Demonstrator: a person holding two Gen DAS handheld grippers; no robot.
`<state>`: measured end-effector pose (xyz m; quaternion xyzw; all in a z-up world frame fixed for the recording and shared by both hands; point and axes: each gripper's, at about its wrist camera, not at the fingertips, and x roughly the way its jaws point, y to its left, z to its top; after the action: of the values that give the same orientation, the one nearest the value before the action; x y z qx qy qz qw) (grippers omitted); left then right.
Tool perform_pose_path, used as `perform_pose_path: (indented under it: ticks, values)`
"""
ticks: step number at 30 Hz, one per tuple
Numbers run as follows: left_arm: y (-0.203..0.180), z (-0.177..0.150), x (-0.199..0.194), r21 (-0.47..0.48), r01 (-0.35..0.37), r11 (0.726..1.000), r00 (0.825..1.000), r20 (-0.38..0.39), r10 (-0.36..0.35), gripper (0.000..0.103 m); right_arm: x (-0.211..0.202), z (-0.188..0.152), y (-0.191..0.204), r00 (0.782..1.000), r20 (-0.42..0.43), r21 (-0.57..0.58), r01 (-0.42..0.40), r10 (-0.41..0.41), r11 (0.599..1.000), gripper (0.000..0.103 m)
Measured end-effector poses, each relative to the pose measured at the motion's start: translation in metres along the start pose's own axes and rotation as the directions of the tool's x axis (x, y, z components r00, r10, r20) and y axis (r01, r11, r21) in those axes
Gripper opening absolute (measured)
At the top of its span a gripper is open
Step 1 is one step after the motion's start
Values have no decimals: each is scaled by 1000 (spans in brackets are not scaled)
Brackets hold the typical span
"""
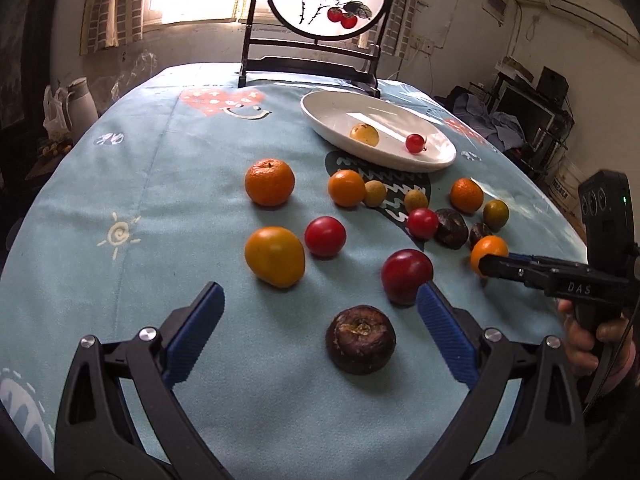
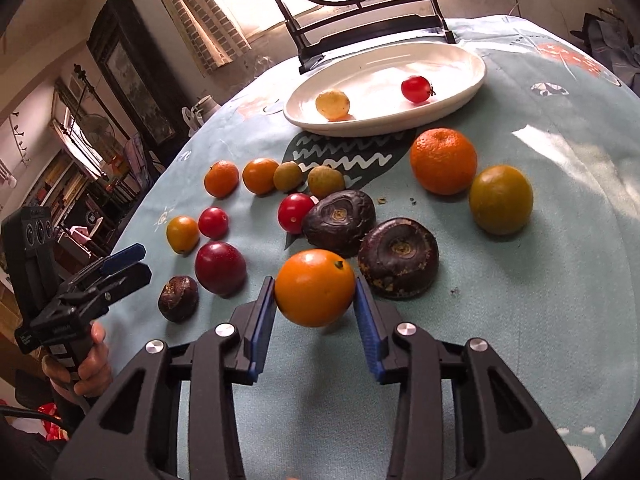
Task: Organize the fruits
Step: 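Grasp the orange with the right tool while the left tool grasps the dark brown fruit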
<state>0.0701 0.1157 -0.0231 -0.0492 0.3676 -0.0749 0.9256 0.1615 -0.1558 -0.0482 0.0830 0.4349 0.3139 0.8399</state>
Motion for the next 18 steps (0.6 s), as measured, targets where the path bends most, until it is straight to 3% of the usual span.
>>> perform_pose_path:
  ticks: [3,6,14,18]
  values:
    - [-22,-10,-2,137,-5,991,1000,-16,7,93,0,0,3,1000,3,-10,0,0,1000,40]
    - [-35,-16,6,206,-3,979,998,-61,16,81,-1,-1,5,1000,4,-25,0,0,1000,40]
    - [-34,-10,24,183,2,983,990,-136,23,67,-2,-2,5,1000,5,-29,-14,14,999,40]
    - [-33,-12,31,178,7,984,985,-173,24,46,-2,-2,3,1000,5,-23,-24,24,999,40]
